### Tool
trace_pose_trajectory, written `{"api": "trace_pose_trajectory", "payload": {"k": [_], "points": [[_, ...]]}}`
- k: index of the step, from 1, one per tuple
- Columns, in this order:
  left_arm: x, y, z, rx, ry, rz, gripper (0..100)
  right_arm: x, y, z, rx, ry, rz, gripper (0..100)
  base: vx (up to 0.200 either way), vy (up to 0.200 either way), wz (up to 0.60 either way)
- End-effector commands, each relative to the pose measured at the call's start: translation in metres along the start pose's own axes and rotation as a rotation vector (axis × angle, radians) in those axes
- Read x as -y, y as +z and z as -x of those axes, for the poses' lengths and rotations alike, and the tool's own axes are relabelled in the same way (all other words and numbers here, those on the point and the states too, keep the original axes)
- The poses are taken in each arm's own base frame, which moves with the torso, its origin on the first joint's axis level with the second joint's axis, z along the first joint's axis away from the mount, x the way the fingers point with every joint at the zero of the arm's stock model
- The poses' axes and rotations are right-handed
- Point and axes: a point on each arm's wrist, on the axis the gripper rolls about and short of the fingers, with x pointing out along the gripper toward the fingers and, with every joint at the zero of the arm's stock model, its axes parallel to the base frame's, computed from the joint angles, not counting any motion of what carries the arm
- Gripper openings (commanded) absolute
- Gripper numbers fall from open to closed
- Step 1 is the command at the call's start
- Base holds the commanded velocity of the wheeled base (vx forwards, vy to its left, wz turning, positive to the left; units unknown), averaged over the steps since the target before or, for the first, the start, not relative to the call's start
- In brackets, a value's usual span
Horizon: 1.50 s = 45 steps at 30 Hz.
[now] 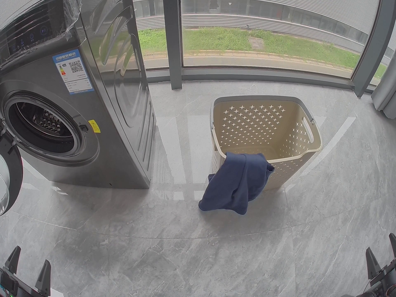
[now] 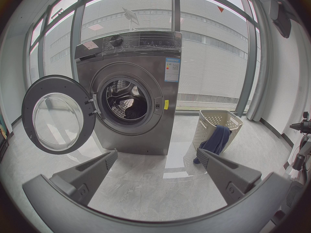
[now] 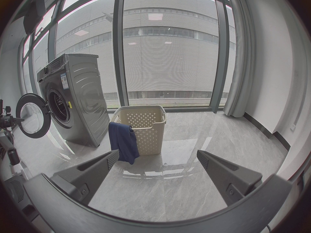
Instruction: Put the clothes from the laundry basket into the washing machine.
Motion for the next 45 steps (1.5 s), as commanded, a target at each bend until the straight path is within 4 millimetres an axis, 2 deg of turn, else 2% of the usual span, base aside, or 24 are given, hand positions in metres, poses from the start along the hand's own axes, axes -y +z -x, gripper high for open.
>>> {"api": "trace_pose_trajectory", "payload": {"k": [1, 9, 15, 21, 27, 30, 31, 32, 33, 34, 35, 36, 39, 45], "points": [[0.0, -0.005, 0.0, -0.006, 0.001, 0.0, 100, 0.0, -0.004, 0.0, 0.001, 0.002, 0.001, 100, 0.0, -0.2, 0.0], [0.0, -0.005, 0.0, -0.004, 0.001, -0.006, 100, 0.0, -0.004, 0.0, 0.001, 0.0, 0.001, 100, 0.0, -0.2, 0.0], [0.0, -0.005, 0.0, -0.006, -0.001, -0.006, 100, 0.0, -0.004, 0.0, 0.001, -0.002, 0.002, 100, 0.0, 0.0, 0.0], [0.0, -0.005, 0.0, -0.004, -0.001, -0.006, 100, 0.0, -0.004, 0.0, 0.003, 0.002, 0.001, 100, 0.2, 0.0, 0.0], [0.0, -0.005, 0.0, -0.004, -0.001, -0.008, 100, 0.0, -0.003, 0.0, 0.006, 0.003, -0.004, 100, 0.0, 0.0, 0.0], [0.0, -0.005, 0.0, -0.004, -0.001, -0.006, 100, 0.0, 0.027, 0.01, 0.118, 0.015, -0.02, 100, 0.0, 0.0, 0.0], [0.0, -0.005, 0.0, -0.004, -0.001, -0.006, 100, 0.0, 0.027, 0.01, 0.118, 0.015, -0.02, 100, 0.0, 0.0, 0.0], [0.0, -0.005, 0.0, -0.006, -0.001, -0.01, 100, 0.0, 0.047, 0.008, 0.094, 0.032, -0.03, 100, 0.0, 0.0, 0.0], [0.0, -0.005, 0.0, -0.004, -0.001, -0.01, 100, 0.0, 0.048, 0.008, 0.09, 0.032, -0.03, 100, 0.0, 0.0, 0.0], [0.0, -0.005, 0.0, -0.003, -0.001, -0.011, 100, -0.001, 0.058, -0.004, 0.007, 0.052, -0.03, 100, 0.0, 0.0, 0.0], [0.0, -0.005, 0.0, -0.003, -0.001, -0.011, 100, -0.001, 0.059, -0.008, -0.015, 0.057, -0.03, 100, 0.0, 0.0, 0.0], [0.0, -0.005, 0.0, -0.004, -0.001, -0.01, 100, -0.002, 0.061, -0.024, -0.115, 0.078, -0.033, 100, 0.0, 0.0, 0.0], [0.0, -0.005, 0.0, -0.004, -0.001, -0.008, 100, -0.005, 0.065, -0.056, -0.267, 0.17, -0.05, 100, 0.0, 0.0, 0.0], [0.0, -0.005, 0.0, -0.003, -0.001, -0.008, 100, -0.019, 0.056, -0.109, -0.454, 0.337, -0.072, 100, 0.0, 0.0, 0.0]]}}
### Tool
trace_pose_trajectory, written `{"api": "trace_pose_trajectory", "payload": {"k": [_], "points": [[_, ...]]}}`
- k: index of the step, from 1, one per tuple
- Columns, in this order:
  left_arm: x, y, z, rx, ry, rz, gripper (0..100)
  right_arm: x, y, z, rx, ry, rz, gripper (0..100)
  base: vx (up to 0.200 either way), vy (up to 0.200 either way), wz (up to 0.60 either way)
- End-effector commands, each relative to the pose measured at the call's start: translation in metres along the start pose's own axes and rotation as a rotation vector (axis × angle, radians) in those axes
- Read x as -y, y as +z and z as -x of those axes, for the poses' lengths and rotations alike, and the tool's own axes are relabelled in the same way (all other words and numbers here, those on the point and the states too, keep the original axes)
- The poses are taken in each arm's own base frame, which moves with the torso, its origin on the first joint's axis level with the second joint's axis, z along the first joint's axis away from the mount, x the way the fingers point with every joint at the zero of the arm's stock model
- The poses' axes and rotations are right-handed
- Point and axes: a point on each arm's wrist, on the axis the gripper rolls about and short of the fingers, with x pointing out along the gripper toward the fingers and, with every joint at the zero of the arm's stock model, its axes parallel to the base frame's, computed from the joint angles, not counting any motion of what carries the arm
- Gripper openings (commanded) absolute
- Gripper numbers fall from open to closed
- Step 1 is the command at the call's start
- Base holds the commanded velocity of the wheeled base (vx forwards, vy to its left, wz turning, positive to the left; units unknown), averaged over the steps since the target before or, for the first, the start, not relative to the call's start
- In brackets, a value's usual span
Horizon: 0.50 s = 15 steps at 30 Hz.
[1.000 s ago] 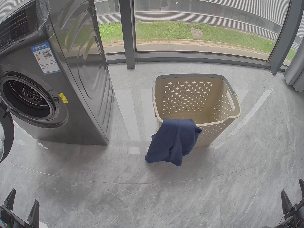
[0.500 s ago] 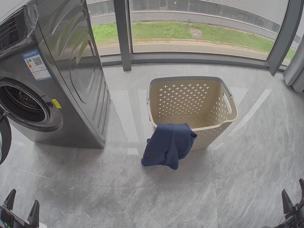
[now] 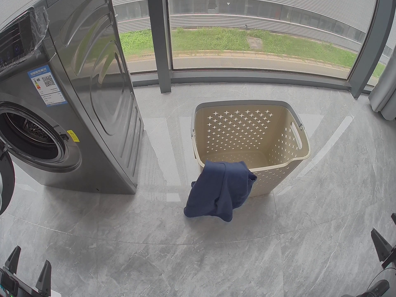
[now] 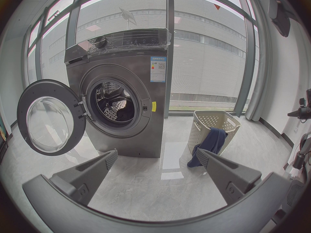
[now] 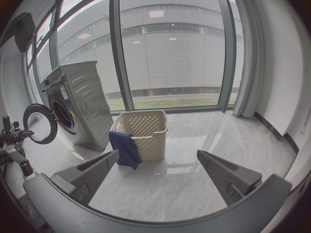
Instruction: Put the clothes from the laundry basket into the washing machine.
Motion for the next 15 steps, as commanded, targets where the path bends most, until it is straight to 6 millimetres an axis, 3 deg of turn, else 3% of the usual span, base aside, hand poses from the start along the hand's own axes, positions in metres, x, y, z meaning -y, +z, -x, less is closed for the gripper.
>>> {"api": "trace_pose_trajectory", "payload": {"k": [1, 3, 10, 15], "points": [[0.0, -0.005, 0.0, -0.006, 0.001, -0.001, 100, -0.01, 0.002, -0.096, -0.416, 0.238, -0.079, 100, 0.2, 0.0, 0.0], [0.0, -0.005, 0.0, -0.006, 0.001, -0.002, 100, -0.017, 0.0, -0.11, -0.446, 0.281, -0.111, 100, 0.2, 0.0, 0.0], [0.0, -0.005, 0.0, -0.003, 0.001, 0.001, 100, -0.039, -0.011, -0.156, -0.471, 0.306, -0.124, 100, 0.0, 0.0, 0.0], [0.0, -0.005, 0.0, -0.003, 0.001, 0.001, 100, -0.064, -0.032, -0.192, -0.475, 0.302, -0.09, 100, 0.0, 0.0, 0.0]]}}
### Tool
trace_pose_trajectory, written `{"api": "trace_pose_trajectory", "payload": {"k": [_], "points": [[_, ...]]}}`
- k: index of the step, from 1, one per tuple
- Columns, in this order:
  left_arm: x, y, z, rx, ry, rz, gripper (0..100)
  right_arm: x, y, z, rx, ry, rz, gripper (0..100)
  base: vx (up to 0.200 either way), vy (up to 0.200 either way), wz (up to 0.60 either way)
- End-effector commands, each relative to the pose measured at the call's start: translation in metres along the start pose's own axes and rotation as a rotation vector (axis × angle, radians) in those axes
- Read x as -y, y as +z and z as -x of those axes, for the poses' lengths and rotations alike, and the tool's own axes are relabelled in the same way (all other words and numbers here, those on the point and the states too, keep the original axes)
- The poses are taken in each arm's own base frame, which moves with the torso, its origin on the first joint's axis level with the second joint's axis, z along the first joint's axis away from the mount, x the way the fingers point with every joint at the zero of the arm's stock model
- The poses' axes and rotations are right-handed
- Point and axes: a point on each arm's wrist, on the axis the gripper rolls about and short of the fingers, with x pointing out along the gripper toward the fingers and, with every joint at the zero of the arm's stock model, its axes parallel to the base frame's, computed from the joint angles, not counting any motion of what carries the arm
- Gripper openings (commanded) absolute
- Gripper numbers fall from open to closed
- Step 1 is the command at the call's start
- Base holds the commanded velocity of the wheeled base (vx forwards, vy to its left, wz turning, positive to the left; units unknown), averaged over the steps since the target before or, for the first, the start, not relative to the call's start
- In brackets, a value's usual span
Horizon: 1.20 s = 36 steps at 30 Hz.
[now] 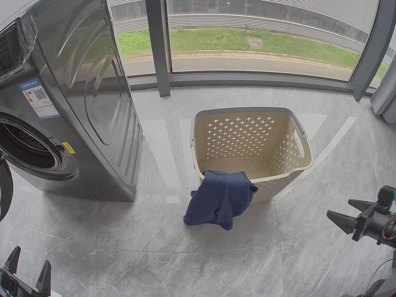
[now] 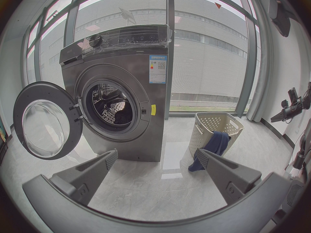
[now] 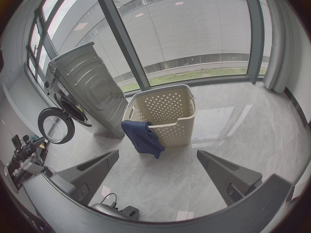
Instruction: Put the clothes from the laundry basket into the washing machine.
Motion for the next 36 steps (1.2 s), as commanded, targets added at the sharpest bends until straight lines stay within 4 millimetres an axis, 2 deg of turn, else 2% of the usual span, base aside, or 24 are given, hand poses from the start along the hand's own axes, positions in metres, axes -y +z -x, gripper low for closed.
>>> {"api": "trace_pose_trajectory", "payload": {"k": [1, 8, 12, 23, 31, 36], "points": [[0.0, -0.005, 0.0, -0.005, 0.001, 0.001, 100, -0.025, -0.031, -0.103, -0.205, 0.064, 0.007, 100, 0.0, 0.0, 0.0], [0.0, -0.005, 0.0, -0.007, 0.001, 0.001, 100, -0.05, -0.052, -0.141, -0.16, 0.065, 0.008, 100, 0.0, 0.0, 0.0], [0.0, -0.005, 0.0, -0.005, 0.001, 0.003, 100, -0.054, -0.061, -0.159, -0.17, 0.066, 0.01, 100, 0.0, 0.0, 0.0], [0.0, -0.005, 0.0, -0.005, 0.001, 0.003, 100, -0.064, -0.057, -0.176, -0.141, 0.085, 0.011, 100, 0.0, 0.0, 0.0], [0.0, -0.005, 0.0, -0.004, 0.001, 0.003, 100, -0.081, -0.063, -0.214, -0.116, 0.075, 0.023, 100, 0.0, 0.0, 0.0], [0.0, -0.005, 0.0, -0.007, 0.001, 0.003, 100, -0.083, -0.064, -0.234, -0.099, 0.073, 0.017, 100, 0.0, 0.0, 0.0]]}}
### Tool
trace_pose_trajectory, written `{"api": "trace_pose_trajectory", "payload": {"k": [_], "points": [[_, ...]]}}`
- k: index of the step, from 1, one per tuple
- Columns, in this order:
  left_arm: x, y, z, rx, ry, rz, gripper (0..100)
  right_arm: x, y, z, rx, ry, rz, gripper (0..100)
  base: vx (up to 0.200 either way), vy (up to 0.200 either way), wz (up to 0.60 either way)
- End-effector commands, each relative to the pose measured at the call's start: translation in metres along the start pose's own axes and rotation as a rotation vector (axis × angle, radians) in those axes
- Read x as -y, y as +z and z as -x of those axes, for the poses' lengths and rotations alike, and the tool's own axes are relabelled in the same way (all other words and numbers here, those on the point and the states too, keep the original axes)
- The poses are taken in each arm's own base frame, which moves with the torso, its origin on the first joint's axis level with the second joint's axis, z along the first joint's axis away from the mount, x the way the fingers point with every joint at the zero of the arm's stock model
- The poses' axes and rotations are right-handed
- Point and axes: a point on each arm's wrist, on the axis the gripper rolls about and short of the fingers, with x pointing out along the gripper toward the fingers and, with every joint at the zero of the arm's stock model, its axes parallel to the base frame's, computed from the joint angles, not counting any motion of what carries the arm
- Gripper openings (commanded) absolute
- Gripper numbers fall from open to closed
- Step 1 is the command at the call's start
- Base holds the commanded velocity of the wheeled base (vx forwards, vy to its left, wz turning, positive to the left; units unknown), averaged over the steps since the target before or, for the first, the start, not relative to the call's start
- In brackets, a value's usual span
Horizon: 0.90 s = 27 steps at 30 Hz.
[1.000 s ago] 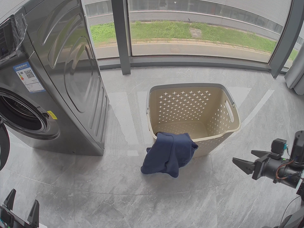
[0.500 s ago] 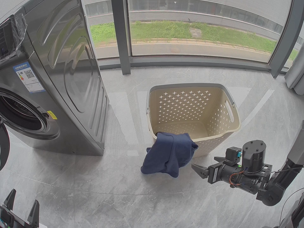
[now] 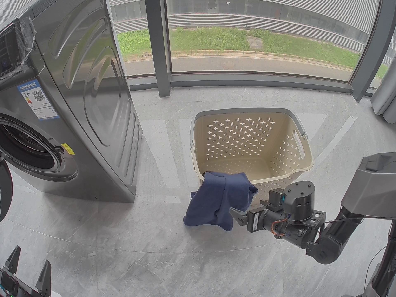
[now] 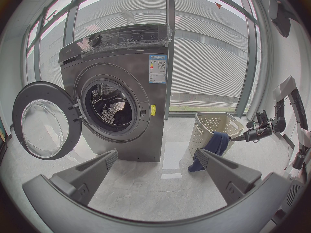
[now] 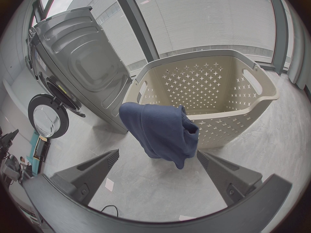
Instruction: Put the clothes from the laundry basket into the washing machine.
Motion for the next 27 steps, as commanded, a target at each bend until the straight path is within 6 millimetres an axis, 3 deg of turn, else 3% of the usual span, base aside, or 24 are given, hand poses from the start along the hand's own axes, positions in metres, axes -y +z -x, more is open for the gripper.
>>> {"api": "trace_pose_trajectory", "payload": {"k": [1, 19, 25, 26, 27], "points": [[0.0, -0.005, 0.0, -0.003, 0.001, 0.0, 100, -0.001, -0.008, -0.022, -0.014, -0.007, 0.002, 100, 0.0, 0.0, 0.0], [0.0, -0.005, 0.0, -0.003, 0.001, 0.0, 100, -0.005, -0.019, -0.08, 0.018, 0.0, 0.003, 100, 0.0, 0.0, 0.0], [0.0, -0.005, 0.0, -0.006, 0.001, 0.0, 100, -0.003, -0.012, -0.096, 0.064, 0.004, -0.008, 100, 0.0, 0.0, 0.0], [0.0, -0.005, 0.0, -0.005, 0.001, 0.0, 100, -0.003, -0.012, -0.097, 0.064, 0.004, -0.008, 0, 0.0, 0.0, 0.0], [0.0, -0.005, 0.0, -0.005, 0.001, 0.0, 100, -0.003, -0.012, -0.097, 0.064, 0.004, -0.008, 0, 0.0, 0.0, 0.0]]}}
